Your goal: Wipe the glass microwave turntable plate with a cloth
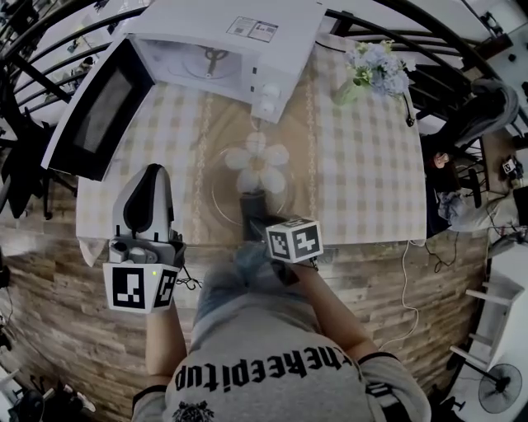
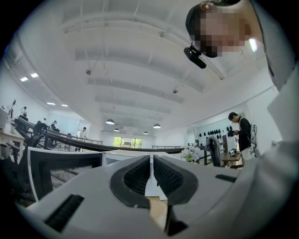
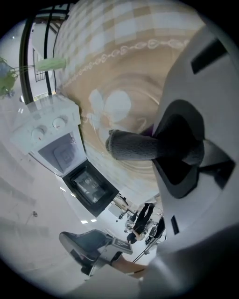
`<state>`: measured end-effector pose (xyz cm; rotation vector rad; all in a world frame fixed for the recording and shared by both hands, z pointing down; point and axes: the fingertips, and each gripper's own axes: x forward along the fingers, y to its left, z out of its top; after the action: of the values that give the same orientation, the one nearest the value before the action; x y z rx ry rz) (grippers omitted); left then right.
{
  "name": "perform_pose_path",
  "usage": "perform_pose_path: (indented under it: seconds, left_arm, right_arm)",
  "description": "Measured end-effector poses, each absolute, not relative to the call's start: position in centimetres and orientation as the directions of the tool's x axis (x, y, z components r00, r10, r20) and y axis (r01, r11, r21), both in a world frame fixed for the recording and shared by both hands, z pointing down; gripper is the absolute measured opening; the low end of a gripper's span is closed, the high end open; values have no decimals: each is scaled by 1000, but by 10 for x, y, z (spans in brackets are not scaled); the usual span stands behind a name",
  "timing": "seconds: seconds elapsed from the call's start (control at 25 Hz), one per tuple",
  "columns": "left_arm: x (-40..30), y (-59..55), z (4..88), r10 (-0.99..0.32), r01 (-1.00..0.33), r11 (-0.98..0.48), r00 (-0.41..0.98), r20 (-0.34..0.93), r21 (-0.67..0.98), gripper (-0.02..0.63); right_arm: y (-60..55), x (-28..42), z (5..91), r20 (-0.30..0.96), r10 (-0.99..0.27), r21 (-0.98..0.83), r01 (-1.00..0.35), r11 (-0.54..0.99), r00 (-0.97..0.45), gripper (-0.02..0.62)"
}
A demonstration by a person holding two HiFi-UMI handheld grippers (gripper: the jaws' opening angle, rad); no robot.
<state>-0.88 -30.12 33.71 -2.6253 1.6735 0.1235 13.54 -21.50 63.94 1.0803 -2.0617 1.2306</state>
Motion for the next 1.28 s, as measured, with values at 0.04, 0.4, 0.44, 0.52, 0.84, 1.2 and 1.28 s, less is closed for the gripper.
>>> perform_pose_path:
  seconds: [0.04,0.4,0.44,0.52,0.84,1.2,1.28]
  left_arm:
    - [-7,-299,336,-901,-903,-429,426,-82,21,23]
    - [-5,-269,322,-887,-891,-454,451,-97,15,23]
    - [-8,-264,321,-889,-892,-452,449,-93,13,23]
    - [-14,-254,319,-893,-896,-444,441,-88,12,23]
    - [-29,-225,297,-899,-907,-421,419,-125,-14,23]
    - [-36,-201,286,-897,-907,-420,416,-152,-3,23]
    - [-38,-197,285,-897,-908,-419,414,-155,-1,23]
  right_arm:
    - [-214,145,639,745,-390,-473,-841,262,-541,98]
    - [-215,202,638,792,-484,-308,-928,209,-372,98]
    - [-214,209,638,795,-493,-293,-935,198,-354,98]
    - [-212,221,639,798,-509,-278,-946,166,-323,98]
    - [-212,226,629,716,-599,-389,-917,84,-358,104]
    - [-200,200,539,467,-808,-197,-933,300,-358,106]
    - [-198,194,519,417,-836,-158,-934,319,-356,106]
